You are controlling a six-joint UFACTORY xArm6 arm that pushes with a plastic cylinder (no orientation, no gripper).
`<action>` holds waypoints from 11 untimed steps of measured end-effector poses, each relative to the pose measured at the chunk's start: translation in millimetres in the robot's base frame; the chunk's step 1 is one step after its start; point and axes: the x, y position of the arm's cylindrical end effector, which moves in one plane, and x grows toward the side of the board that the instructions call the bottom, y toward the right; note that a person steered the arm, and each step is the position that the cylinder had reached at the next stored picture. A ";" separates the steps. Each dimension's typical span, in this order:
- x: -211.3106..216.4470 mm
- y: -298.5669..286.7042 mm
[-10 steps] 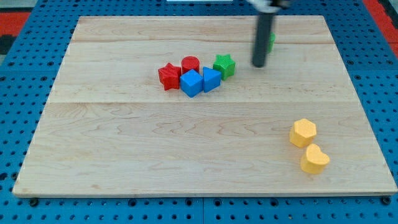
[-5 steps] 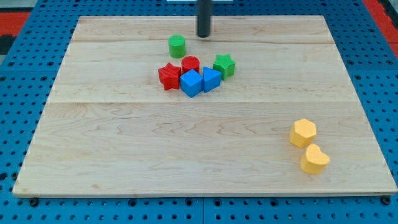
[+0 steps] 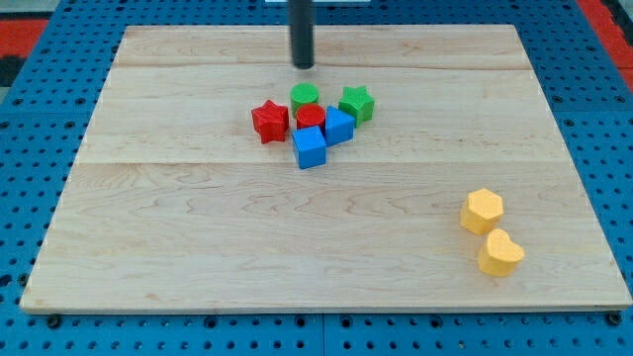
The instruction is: Push the yellow hexagon in to group of blocks
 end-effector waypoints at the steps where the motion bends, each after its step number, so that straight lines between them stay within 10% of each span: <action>1: 27.9 140.1; 3: 245.8 181.1; 4: 251.2 212.5; 5: 280.2 89.6; 7: 310.3 115.4; 9: 307.3 -67.1; 11: 296.2 -93.6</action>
